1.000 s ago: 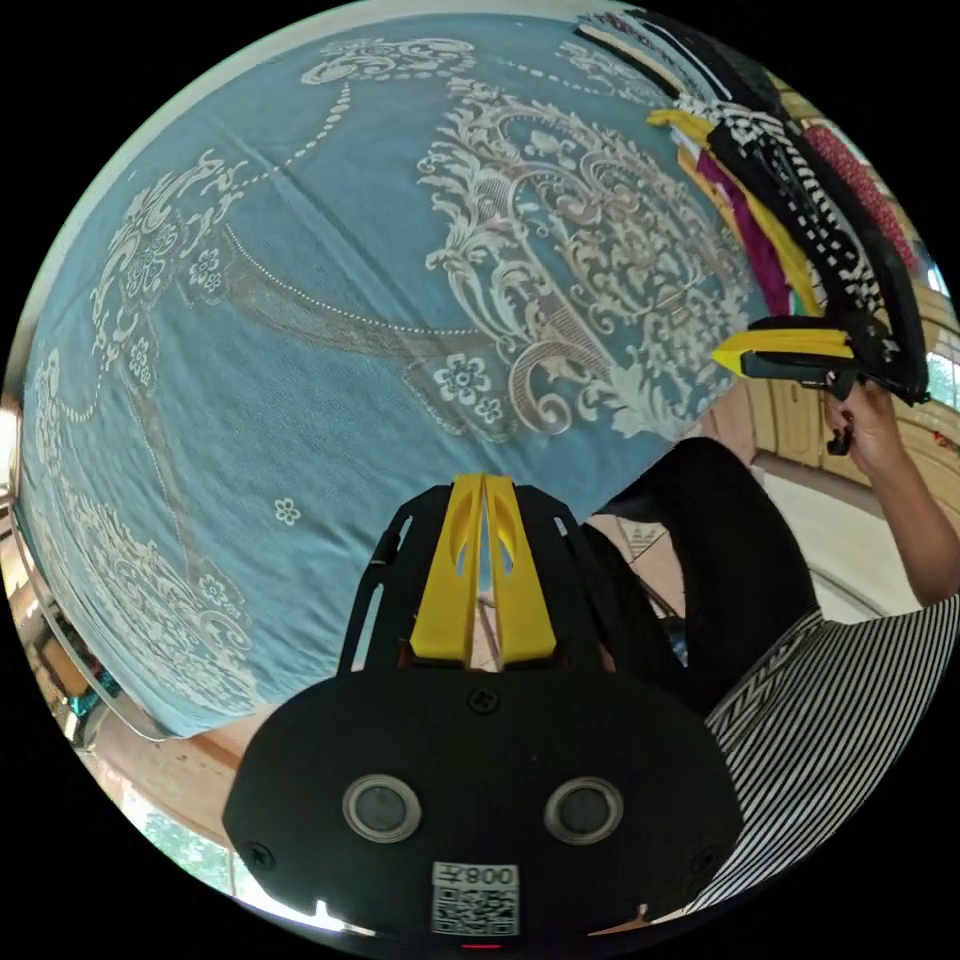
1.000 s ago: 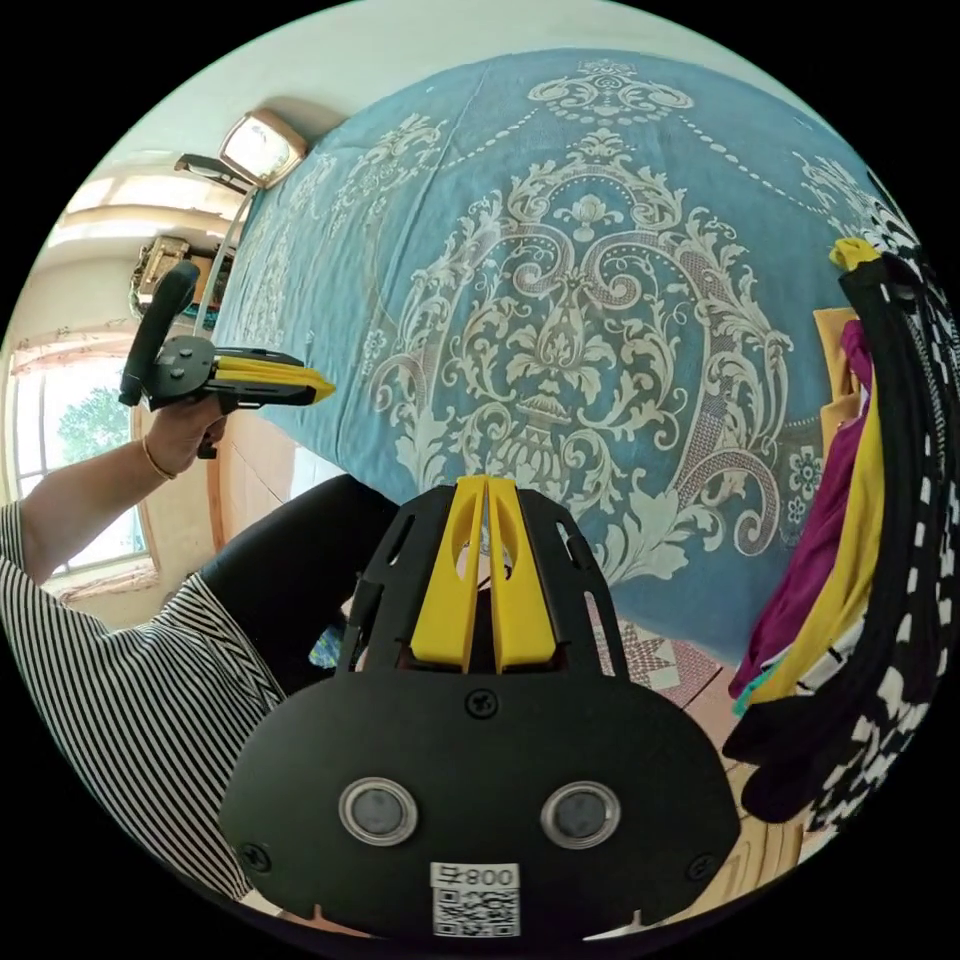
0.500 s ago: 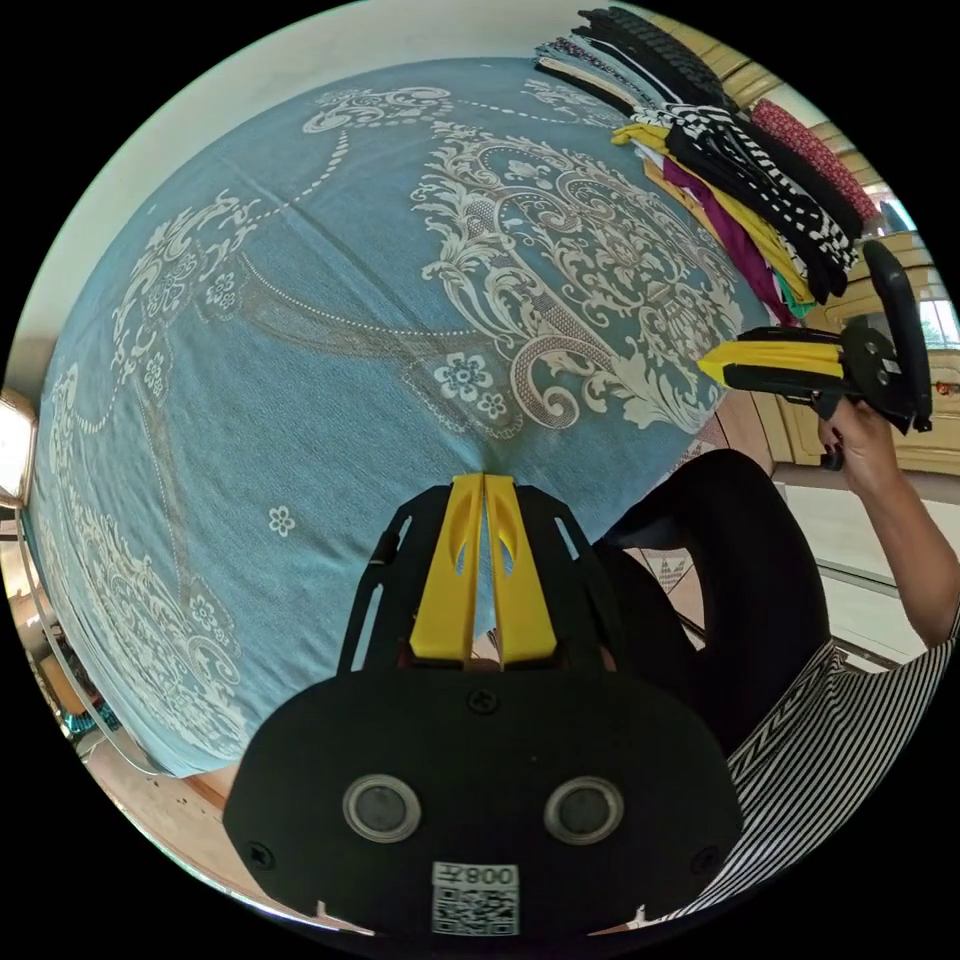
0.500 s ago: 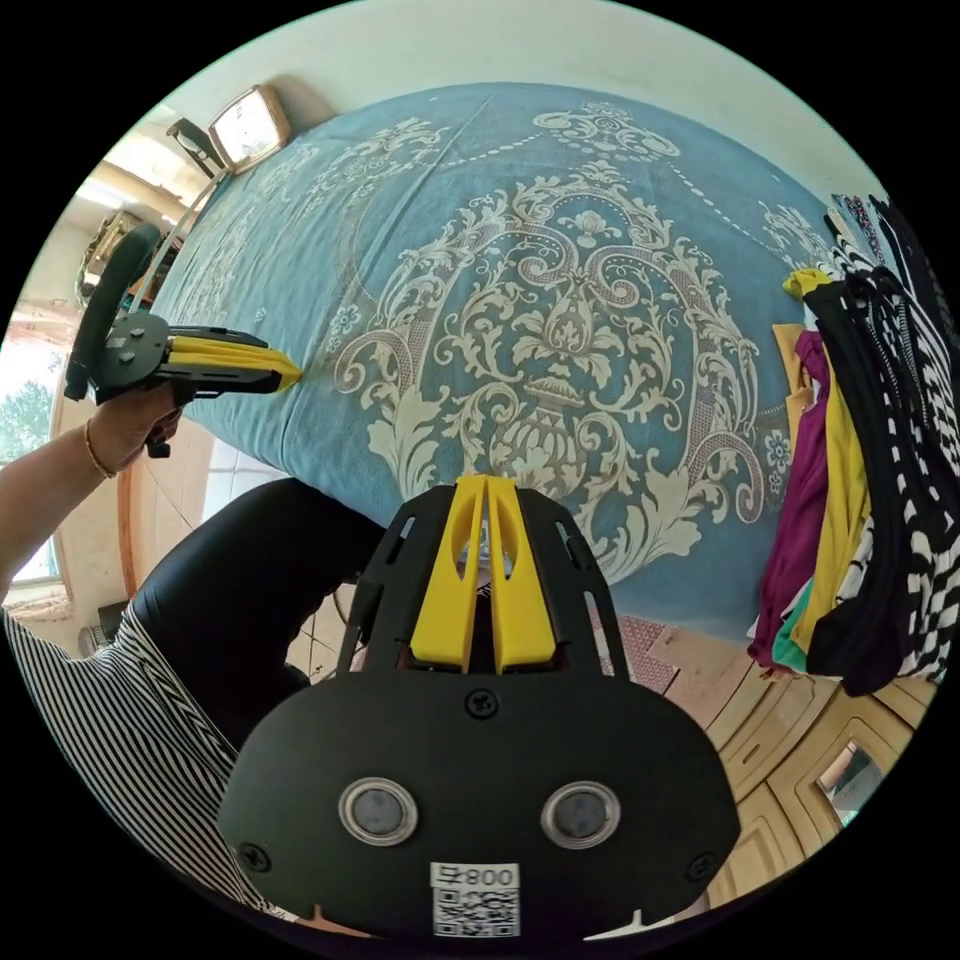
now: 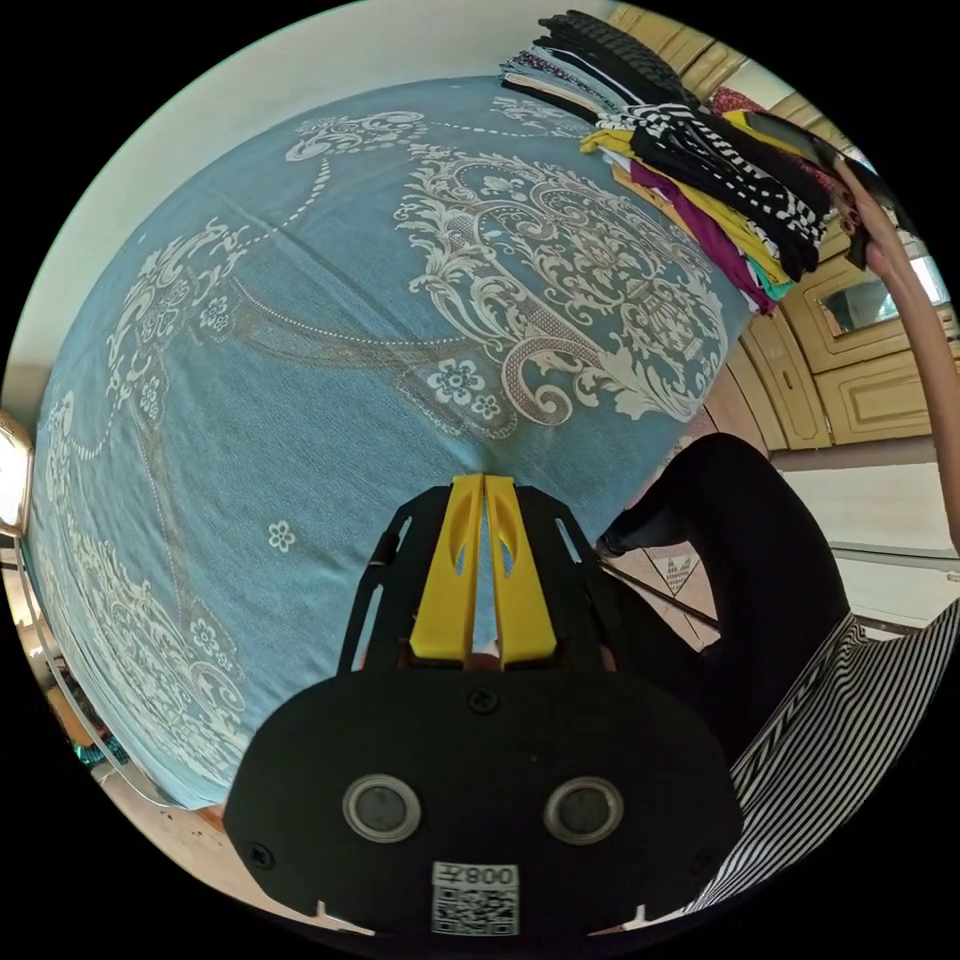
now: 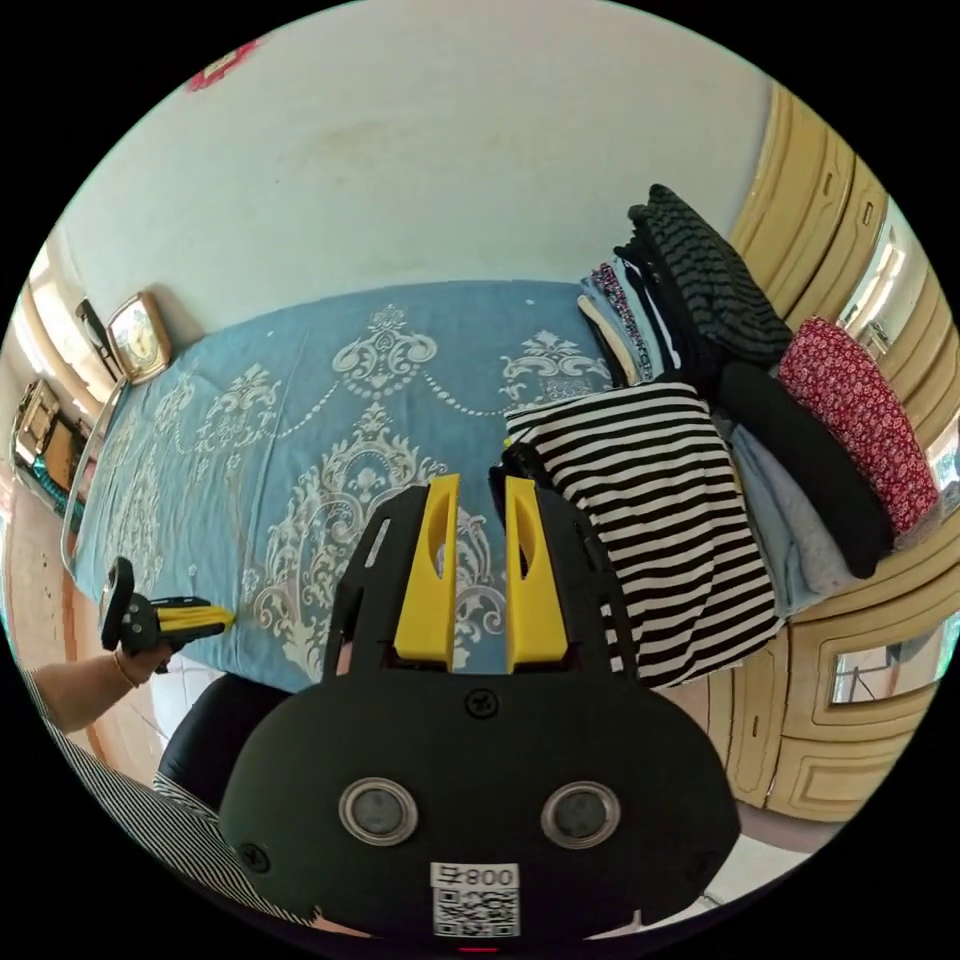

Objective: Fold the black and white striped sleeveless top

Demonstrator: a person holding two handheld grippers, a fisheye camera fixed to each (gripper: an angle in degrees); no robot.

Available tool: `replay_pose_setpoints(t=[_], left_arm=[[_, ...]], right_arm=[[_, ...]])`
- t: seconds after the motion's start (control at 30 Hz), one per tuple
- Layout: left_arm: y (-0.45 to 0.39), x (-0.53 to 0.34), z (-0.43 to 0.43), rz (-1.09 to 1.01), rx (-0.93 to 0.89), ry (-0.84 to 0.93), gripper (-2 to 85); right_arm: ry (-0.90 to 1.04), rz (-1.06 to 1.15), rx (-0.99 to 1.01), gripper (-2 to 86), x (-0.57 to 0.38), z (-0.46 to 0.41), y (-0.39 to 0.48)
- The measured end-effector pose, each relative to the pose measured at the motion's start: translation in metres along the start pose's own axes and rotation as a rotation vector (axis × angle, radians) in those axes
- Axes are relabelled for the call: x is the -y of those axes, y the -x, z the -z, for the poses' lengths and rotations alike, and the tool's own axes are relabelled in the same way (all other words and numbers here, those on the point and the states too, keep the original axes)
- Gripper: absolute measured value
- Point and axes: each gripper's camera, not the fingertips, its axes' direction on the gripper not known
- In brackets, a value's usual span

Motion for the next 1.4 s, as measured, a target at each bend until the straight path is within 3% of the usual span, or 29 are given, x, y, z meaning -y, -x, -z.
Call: replay_pose_setpoints(t=[0.5,0.8,0.93,1.03,1.4], left_arm=[[0.017,0.012,-0.002,-0.076,0.022,0.151,0.3],[0.046,-0.038,-0.002,-0.057,0.025,0.022,0.3],[0.061,-0.064,0.003,-0.019,0.024,-0.022,0.3],[0.071,-0.083,0.033,-0.017,-0.128,-0.178,0.4],[0.106,-0.165,0.136,-0.146,-0.375,-0.57,1.5]], right_arm=[[0.096,-0.081,-0.082,10.1,0.171,-0.043,-0.062],[0.032,-0.132,-0.108,3.2,0.234,-0.012,-0.106],[-0.054,-0.156,0.032,2.4,0.259,0.053,-0.137],[-0.137,-0.139,0.114,2.1,0.281,0.121,-0.159],[-0.421,0.03,0.473,2.0,0.34,0.352,-0.202]])
